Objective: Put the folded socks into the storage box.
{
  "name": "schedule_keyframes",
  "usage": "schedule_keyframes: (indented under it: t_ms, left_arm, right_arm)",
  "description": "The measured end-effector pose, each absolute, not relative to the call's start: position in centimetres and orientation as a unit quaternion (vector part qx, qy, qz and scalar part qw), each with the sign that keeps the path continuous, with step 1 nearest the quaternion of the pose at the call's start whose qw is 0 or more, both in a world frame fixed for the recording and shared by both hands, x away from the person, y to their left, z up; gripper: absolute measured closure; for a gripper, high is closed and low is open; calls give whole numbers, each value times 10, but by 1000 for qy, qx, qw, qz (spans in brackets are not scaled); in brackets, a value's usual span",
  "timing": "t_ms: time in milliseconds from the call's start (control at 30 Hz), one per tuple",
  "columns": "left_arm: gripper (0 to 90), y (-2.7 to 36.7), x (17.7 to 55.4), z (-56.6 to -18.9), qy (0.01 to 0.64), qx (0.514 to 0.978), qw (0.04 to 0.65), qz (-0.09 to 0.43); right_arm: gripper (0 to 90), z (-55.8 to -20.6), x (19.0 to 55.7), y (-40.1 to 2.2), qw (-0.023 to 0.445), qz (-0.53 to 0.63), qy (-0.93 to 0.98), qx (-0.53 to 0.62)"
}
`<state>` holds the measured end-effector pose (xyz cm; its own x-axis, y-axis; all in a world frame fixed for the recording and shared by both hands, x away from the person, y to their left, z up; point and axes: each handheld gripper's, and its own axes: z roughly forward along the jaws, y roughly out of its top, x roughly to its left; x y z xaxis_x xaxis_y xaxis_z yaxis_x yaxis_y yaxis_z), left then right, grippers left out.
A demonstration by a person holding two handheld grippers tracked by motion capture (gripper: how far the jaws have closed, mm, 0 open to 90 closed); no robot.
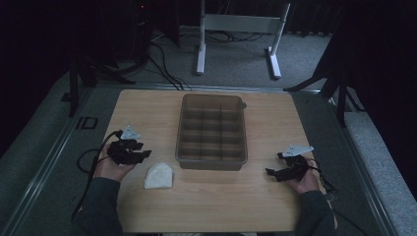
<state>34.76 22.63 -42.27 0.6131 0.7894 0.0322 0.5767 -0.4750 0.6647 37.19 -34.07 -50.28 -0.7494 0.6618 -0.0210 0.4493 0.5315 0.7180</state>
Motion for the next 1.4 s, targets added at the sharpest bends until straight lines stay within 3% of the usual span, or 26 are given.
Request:
schedule_keyframes:
  t_ms: [1400]
  left_arm:
    - [534,203,332,-417,314,900,266,142]
  right_arm:
    - [103,-503,372,-341,147,361,863,322]
